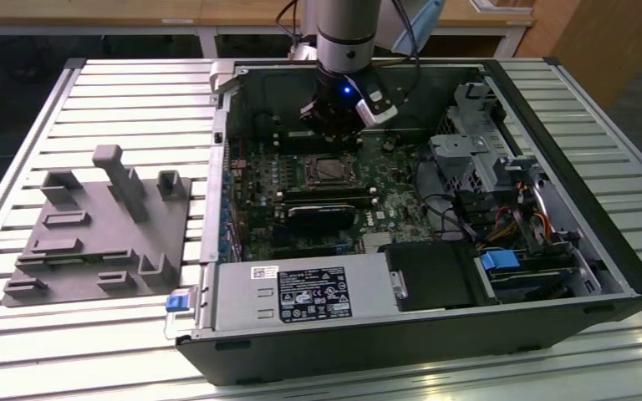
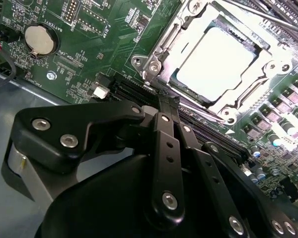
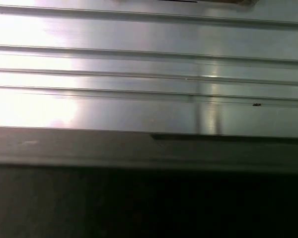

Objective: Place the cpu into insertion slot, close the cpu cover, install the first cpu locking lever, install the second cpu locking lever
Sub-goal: 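Install the first cpu locking lever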

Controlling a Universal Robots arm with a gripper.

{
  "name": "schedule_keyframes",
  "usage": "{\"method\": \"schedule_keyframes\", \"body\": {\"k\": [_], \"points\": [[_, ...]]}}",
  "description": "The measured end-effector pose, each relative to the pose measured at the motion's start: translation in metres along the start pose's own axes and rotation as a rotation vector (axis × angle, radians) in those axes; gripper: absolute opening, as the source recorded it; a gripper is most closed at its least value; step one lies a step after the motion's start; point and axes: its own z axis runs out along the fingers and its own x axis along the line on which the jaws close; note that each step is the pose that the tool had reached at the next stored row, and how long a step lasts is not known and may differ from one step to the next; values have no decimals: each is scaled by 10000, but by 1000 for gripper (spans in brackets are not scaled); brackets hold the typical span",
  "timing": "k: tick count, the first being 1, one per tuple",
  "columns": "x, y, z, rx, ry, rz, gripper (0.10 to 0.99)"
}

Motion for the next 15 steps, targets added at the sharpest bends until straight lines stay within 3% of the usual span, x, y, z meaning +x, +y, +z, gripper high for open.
{"method": "schedule_keyframes", "body": {"k": [6,15], "points": [[-1,2,-25,1,-1,0,110],[-1,2,1,101,2,-4,110]]}}
